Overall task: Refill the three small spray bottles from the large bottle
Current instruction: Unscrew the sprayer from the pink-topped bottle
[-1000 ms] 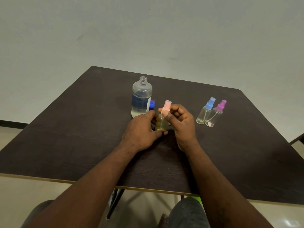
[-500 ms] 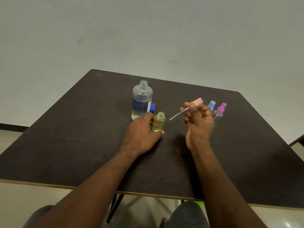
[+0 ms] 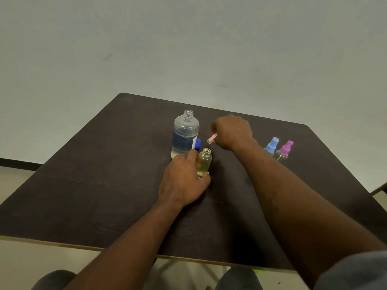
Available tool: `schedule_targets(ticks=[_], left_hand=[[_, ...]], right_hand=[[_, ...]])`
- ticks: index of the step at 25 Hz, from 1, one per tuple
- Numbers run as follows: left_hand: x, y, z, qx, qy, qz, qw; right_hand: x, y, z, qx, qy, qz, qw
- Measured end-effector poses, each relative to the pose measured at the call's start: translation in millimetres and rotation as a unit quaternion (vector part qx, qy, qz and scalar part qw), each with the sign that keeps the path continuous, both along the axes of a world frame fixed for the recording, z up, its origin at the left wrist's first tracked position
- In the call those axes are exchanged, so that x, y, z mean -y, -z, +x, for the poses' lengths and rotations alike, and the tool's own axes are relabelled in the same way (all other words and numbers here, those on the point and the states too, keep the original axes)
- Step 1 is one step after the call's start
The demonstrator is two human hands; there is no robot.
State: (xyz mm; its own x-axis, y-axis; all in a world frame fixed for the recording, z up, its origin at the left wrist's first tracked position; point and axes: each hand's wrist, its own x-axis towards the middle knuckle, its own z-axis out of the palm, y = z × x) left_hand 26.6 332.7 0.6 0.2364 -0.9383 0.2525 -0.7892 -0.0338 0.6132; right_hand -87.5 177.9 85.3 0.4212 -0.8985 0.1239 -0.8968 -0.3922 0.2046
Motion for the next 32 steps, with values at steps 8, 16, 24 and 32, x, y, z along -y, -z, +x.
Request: schedule_targets(ticks=[8, 16, 24, 32], left_hand=[[0, -1, 1, -0.009, 0.005, -0.021, 1.0], [1, -1, 3, -0.019, 0.014, -0.023, 0.999], [0, -2, 1, -0.02, 0.015, -0.028, 0.999], [3, 3, 1, -0.021, 0.017, -0.052, 0.998]], right_hand=[[11, -18, 48, -0.17, -0.059, -0.036, 0.983], [13, -43, 39, -0.117, -0.097, -0.032, 0.988], [-63, -1, -27, 0.342, -0.089, -0.105, 0.93], [-113, 86, -46, 0.62, -0.034, 0.106, 0.776]])
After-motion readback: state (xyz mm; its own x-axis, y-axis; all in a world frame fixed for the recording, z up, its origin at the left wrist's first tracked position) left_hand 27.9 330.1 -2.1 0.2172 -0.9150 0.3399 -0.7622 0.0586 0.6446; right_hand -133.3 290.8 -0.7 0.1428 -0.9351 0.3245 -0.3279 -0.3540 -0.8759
